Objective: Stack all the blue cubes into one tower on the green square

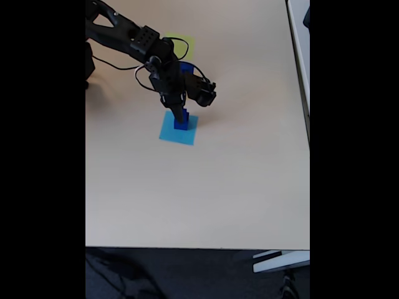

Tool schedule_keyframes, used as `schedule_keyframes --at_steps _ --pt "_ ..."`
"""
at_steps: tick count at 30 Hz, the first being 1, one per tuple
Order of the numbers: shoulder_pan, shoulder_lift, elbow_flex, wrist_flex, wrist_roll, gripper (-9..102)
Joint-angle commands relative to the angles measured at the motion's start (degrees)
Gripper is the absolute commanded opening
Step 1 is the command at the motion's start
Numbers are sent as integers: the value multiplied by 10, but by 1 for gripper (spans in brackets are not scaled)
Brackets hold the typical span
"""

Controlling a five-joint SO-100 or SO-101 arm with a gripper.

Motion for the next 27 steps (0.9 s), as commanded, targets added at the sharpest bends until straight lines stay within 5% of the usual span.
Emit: schedule_keyframes --at_steps 1,17,27 --pt "-3 18 -3 -11 8 22" --pt "-58 127 -96 -23 55 27" --pt "-192 161 -141 66 180 28"
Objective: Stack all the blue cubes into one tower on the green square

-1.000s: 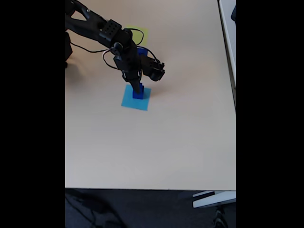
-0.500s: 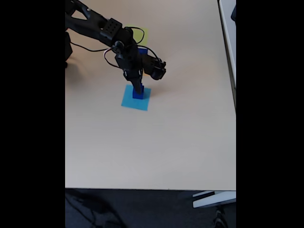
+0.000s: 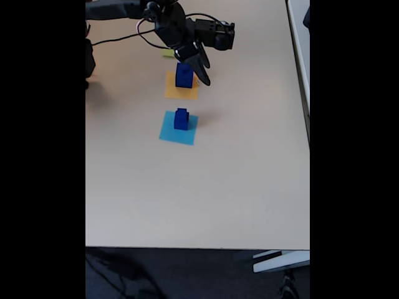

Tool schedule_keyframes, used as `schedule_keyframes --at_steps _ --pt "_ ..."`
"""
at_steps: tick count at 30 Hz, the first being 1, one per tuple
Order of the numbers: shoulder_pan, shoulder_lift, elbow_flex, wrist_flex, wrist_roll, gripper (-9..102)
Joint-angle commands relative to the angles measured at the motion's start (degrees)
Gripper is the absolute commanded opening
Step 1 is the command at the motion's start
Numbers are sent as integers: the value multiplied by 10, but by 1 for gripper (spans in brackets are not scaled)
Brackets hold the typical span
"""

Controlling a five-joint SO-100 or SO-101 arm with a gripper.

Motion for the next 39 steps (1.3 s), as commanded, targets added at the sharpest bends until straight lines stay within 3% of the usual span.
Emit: schedule_keyframes --at_steps 1,15,24,29,39 --pt "-47 65 33 -5 45 28" --pt "-88 52 230 -150 -21 28" --pt "-92 18 218 -169 -62 30" --pt "-93 10 191 -156 -83 31" --pt "-131 -34 76 -3 21 30"
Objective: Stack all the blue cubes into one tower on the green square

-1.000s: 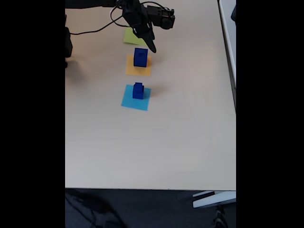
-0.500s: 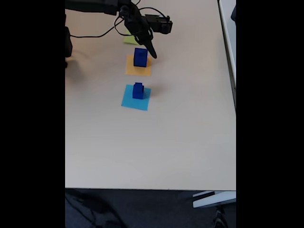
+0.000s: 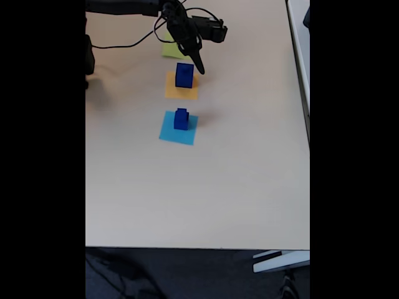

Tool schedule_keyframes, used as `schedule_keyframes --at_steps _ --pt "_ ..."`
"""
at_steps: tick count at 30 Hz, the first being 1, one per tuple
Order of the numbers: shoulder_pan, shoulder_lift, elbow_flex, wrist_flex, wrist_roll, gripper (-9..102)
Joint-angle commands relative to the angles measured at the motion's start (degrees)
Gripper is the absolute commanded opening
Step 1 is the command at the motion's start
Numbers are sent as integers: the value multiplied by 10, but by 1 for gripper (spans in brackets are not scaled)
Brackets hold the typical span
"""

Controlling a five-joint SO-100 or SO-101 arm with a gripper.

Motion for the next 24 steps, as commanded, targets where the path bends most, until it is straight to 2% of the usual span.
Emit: schedule_keyframes --at_steps 1,3,9,24 --pt "-17 -9 -80 61 57 30" --pt "-25 -22 -113 98 86 30" --pt "-19 -24 -121 138 106 31" --pt "-4 -23 -77 141 127 30"
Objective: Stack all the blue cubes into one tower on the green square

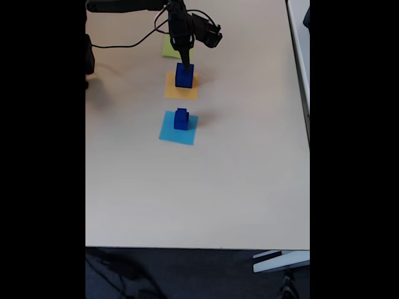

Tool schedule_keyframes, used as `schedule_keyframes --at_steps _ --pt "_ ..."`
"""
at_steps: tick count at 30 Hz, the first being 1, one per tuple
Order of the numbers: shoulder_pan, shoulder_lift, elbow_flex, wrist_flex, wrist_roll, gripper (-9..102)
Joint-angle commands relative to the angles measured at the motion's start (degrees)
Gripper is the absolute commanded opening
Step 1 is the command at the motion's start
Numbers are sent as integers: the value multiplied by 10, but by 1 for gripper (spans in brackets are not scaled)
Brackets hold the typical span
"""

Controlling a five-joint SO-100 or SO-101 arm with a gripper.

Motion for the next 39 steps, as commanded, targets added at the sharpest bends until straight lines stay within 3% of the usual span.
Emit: schedule_keyframes --at_steps 1,39 --pt "-1 8 -5 0 11 30" --pt "19 -38 -10 -32 31 25"
